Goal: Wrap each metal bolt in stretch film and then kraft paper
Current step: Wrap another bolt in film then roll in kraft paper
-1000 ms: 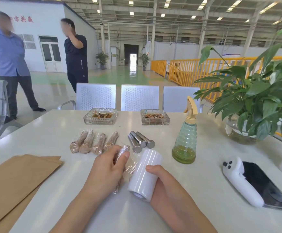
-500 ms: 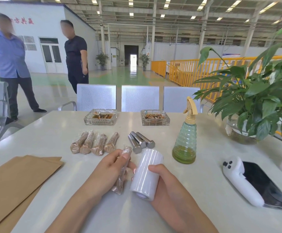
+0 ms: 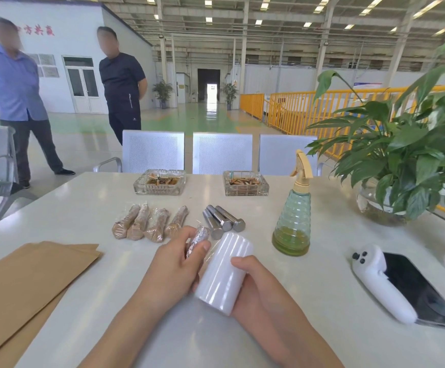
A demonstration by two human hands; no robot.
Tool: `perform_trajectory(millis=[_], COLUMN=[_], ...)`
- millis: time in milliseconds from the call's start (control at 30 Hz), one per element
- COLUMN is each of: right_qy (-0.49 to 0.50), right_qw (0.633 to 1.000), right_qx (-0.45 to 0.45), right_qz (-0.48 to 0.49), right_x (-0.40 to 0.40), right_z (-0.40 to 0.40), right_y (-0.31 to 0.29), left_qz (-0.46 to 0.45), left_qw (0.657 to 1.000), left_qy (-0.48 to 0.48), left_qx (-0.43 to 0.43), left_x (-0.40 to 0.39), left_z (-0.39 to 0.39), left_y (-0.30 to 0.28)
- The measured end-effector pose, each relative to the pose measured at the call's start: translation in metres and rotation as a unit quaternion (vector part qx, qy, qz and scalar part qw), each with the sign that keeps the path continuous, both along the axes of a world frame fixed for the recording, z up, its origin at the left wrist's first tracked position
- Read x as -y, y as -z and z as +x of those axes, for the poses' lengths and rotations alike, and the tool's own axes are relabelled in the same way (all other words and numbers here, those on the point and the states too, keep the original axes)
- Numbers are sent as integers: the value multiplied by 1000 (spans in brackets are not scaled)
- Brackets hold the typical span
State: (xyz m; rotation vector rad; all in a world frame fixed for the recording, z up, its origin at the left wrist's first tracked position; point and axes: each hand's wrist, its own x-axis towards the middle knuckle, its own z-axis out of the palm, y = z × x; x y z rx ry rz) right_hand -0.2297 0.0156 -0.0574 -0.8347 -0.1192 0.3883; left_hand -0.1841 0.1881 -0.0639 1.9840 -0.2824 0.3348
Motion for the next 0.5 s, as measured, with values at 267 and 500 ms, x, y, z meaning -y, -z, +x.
perform_trajectory(millis=[267, 500], right_qy=[50, 81], right_qw=[998, 996], right_qx=[-13, -30], right_qz=[-31, 16], right_x=[4, 13], right_z=[-1, 2], right_y=[-3, 0], left_qz=[-154, -187], left_qw=[972, 970], left_qy=[102, 134], left_qx=[-144, -79], left_x=[-5, -2], left_z=[-1, -5], left_y=[-6, -12])
